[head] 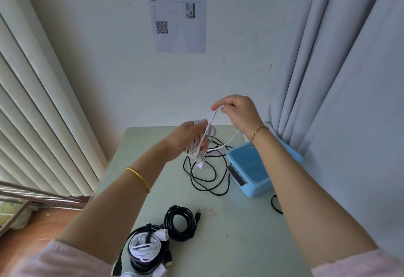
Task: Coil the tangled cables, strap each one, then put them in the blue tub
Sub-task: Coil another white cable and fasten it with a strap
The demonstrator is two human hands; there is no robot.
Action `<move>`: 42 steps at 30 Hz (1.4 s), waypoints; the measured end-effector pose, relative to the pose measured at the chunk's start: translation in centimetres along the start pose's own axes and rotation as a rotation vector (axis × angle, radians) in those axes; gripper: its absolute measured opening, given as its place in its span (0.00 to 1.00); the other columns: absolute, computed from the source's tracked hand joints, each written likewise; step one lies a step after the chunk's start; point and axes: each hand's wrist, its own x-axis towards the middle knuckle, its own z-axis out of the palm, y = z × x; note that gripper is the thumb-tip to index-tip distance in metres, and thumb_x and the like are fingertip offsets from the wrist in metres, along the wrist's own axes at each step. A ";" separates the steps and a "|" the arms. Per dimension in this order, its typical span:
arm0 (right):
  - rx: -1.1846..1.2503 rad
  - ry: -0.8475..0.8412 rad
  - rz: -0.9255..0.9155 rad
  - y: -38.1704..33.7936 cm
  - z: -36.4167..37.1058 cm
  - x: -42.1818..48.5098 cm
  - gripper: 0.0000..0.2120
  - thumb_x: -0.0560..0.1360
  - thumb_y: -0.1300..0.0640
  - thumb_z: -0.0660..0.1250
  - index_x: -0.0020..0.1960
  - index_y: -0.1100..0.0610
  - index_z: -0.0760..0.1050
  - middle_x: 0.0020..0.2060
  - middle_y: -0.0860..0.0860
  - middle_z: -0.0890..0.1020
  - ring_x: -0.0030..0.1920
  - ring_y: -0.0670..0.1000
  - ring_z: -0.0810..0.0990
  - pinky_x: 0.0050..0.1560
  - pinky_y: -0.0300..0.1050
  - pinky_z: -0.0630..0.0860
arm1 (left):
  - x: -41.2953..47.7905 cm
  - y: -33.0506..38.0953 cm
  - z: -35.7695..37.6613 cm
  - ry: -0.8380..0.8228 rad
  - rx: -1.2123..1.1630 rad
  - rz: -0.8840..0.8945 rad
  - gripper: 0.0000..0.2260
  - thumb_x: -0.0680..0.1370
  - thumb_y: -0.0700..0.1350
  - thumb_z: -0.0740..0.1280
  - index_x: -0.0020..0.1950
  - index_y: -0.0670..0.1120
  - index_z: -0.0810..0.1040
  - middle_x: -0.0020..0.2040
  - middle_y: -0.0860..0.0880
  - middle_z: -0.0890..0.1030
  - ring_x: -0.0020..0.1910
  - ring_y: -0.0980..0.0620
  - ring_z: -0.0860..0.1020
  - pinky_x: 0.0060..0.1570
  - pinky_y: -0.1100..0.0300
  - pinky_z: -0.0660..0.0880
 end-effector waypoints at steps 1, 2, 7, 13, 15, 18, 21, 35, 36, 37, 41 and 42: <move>0.029 0.009 0.020 0.2 0.1 0.3 0.17 0.73 0.68 0.58 0.43 0.56 0.83 0.42 0.44 0.82 0.43 0.35 0.76 0.46 0.32 0.71 | -0.1 0.0 0.0 -0.078 -0.050 -0.006 0.20 0.81 0.55 0.56 0.36 0.43 0.69 0.30 0.45 0.73 0.33 0.45 0.75 0.33 0.61 0.73; 0.056 0.008 0.035 0.3 0.2 0.6 0.17 0.73 0.68 0.57 0.42 0.56 0.83 0.41 0.43 0.82 0.45 0.37 0.77 0.49 0.34 0.73 | -0.3 0.1 0.1 -0.147 -0.077 -0.007 0.21 0.80 0.58 0.57 0.36 0.43 0.69 0.30 0.45 0.72 0.33 0.45 0.75 0.37 0.59 0.74; 0.152 -0.027 0.141 1.4 1.2 0.8 0.17 0.73 0.68 0.57 0.44 0.56 0.83 0.44 0.46 0.84 0.50 0.46 0.79 0.51 0.39 0.76 | -0.4 1.0 1.0 -0.174 -0.250 -0.047 0.11 0.80 0.41 0.62 0.38 0.43 0.70 0.24 0.48 0.66 0.23 0.51 0.69 0.43 0.52 0.78; 0.273 -0.043 0.212 2.7 3.1 -1.0 0.10 0.79 0.61 0.59 0.49 0.59 0.80 0.35 0.44 0.79 0.32 0.35 0.75 0.34 0.28 0.69 | 0.9 1.3 0.6 -0.155 -0.785 -0.057 0.14 0.78 0.48 0.60 0.35 0.45 0.72 0.22 0.53 0.67 0.23 0.55 0.70 0.37 0.61 0.77; 0.129 -0.109 0.150 3.3 3.6 -1.5 0.10 0.81 0.59 0.57 0.49 0.55 0.77 0.35 0.41 0.76 0.34 0.36 0.74 0.38 0.33 0.69 | 1.4 1.0 0.3 -0.142 -0.921 -0.029 0.17 0.76 0.53 0.61 0.31 0.46 0.72 0.24 0.52 0.71 0.26 0.56 0.73 0.39 0.62 0.77; -0.024 -0.252 0.158 4.1 4.3 -2.8 0.13 0.82 0.59 0.52 0.61 0.58 0.73 0.31 0.45 0.69 0.28 0.43 0.67 0.31 0.37 0.67 | 2.2 1.1 -0.2 -0.027 -1.031 0.038 0.22 0.77 0.56 0.60 0.27 0.46 0.75 0.27 0.51 0.77 0.29 0.56 0.77 0.43 0.60 0.79; -0.079 -0.404 0.194 4.1 4.6 -4.2 0.13 0.81 0.58 0.54 0.62 0.56 0.72 0.30 0.48 0.71 0.28 0.45 0.69 0.31 0.40 0.73 | 2.6 1.5 -0.7 0.242 -1.059 0.074 0.16 0.80 0.52 0.62 0.39 0.42 0.76 0.34 0.49 0.78 0.32 0.54 0.78 0.45 0.55 0.79; -0.297 -0.087 -0.041 0.1 0.2 -1.9 0.10 0.74 0.61 0.63 0.46 0.52 0.83 0.38 0.45 0.81 0.38 0.44 0.75 0.41 0.42 0.73 | 1.3 0.3 -0.3 0.241 0.290 0.030 0.05 0.78 0.32 0.62 0.44 0.32 0.76 0.37 0.37 0.79 0.26 0.50 0.77 0.27 0.59 0.74; -0.270 -0.031 -0.046 0.2 -0.3 -1.4 0.11 0.74 0.62 0.63 0.47 0.52 0.83 0.42 0.46 0.83 0.43 0.45 0.78 0.45 0.43 0.75 | 0.9 0.5 -0.1 0.171 0.220 -0.020 0.07 0.79 0.33 0.59 0.44 0.35 0.74 0.36 0.38 0.79 0.26 0.50 0.77 0.27 0.58 0.74; -0.232 0.010 -0.041 0.5 -0.7 -1.0 0.12 0.75 0.63 0.63 0.48 0.52 0.83 0.46 0.47 0.84 0.48 0.46 0.80 0.50 0.43 0.75 | 0.6 0.6 0.1 0.090 0.113 -0.054 0.09 0.81 0.36 0.57 0.43 0.38 0.73 0.35 0.40 0.79 0.27 0.48 0.78 0.28 0.57 0.75; -0.096 0.048 0.053 1.7 -1.1 -0.4 0.13 0.75 0.64 0.62 0.51 0.54 0.83 0.51 0.48 0.84 0.54 0.46 0.79 0.57 0.40 0.73 | 0.0 1.3 0.6 -0.210 -0.102 -0.067 0.20 0.82 0.55 0.55 0.37 0.42 0.69 0.29 0.45 0.73 0.31 0.46 0.75 0.39 0.57 0.74; -0.052 0.040 0.076 2.0 -1.0 -0.4 0.13 0.75 0.64 0.62 0.52 0.56 0.83 0.51 0.49 0.84 0.53 0.46 0.79 0.56 0.39 0.73 | -0.1 1.5 0.9 -0.218 -0.109 -0.047 0.18 0.82 0.53 0.57 0.37 0.42 0.69 0.29 0.45 0.72 0.30 0.47 0.74 0.40 0.56 0.75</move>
